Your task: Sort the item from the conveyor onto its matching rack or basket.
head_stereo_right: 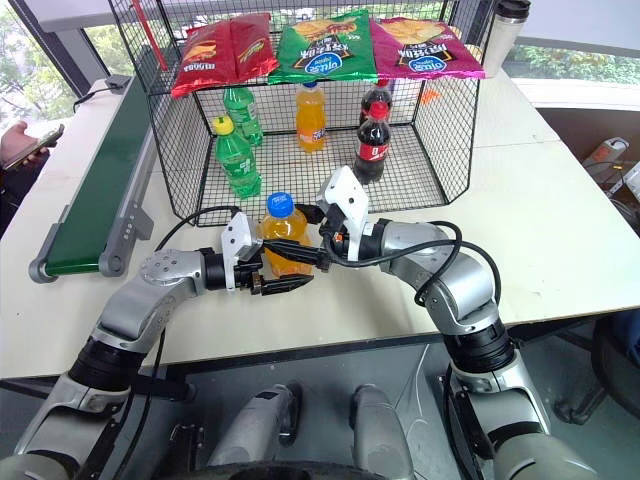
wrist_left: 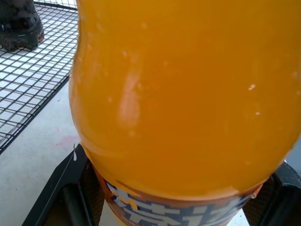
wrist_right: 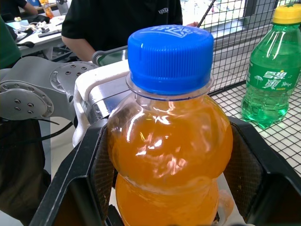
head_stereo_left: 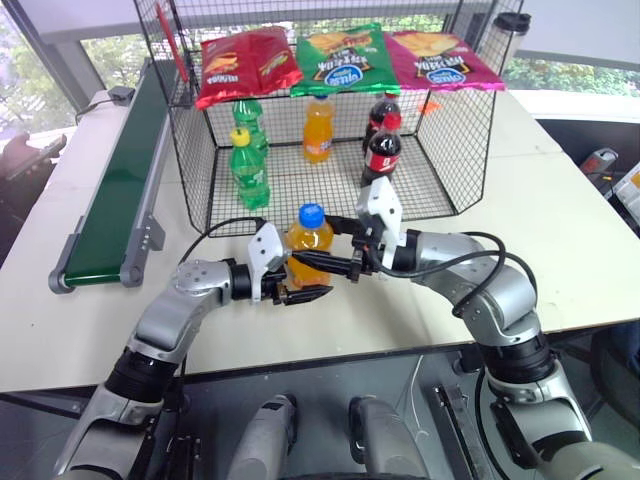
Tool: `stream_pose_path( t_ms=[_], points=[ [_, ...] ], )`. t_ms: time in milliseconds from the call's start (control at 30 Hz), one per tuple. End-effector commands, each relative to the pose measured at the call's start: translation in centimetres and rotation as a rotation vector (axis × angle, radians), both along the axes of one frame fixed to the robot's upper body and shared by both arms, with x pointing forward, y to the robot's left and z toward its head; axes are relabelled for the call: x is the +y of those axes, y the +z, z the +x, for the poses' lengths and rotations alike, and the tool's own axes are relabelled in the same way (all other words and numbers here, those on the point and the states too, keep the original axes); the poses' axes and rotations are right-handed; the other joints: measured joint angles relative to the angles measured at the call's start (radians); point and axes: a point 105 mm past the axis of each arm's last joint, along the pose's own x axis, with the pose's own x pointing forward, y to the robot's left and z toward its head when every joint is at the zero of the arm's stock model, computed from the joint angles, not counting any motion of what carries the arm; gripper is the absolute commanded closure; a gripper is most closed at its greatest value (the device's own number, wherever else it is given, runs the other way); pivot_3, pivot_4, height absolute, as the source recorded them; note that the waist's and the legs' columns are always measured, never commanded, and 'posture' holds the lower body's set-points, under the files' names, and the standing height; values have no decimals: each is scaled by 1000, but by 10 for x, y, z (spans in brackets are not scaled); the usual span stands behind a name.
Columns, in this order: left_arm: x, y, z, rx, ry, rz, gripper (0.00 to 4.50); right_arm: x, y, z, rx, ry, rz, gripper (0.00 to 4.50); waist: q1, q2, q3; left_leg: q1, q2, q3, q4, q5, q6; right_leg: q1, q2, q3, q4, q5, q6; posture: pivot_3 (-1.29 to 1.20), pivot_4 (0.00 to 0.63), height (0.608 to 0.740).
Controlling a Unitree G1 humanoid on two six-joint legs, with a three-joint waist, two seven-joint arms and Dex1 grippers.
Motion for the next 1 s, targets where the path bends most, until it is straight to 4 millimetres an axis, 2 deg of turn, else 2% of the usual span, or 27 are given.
stream_pose_path(
  t_ms=[33, 767, 867, 1000],
  points=[
    [-7, 17, -3, -54, -38, -30, 1495, -1, 16, 1, -54, -10, 36, 1894, 0, 0, 0, 0, 0, 0, 0, 0, 0, 0, 0, 0, 0, 0, 0, 0, 150, 739],
    [-1, 21, -1, -20, 43, -45, 1495, -4, 11, 0, -44, -31, 8, 1894, 0, 0, 0, 0, 0, 0, 0, 0, 0, 0, 0, 0, 1, 0, 0, 0, 150, 739],
    [-3, 21, -3, 1, 21, -56, 59, -5, 10, 1, -44, -34, 7, 1894, 0, 0, 0, 0, 0, 0, 0, 0, 0, 0, 0, 0, 1, 0, 0, 0, 150, 739],
    [-3, 21, -5, 13, 10, -59, 18, -4, 11, 0, -45, -37, 8, 1894, 0, 0, 0, 0, 0, 0, 0, 0, 0, 0, 0, 0, 1, 0, 0, 0, 150, 739]
  ],
)
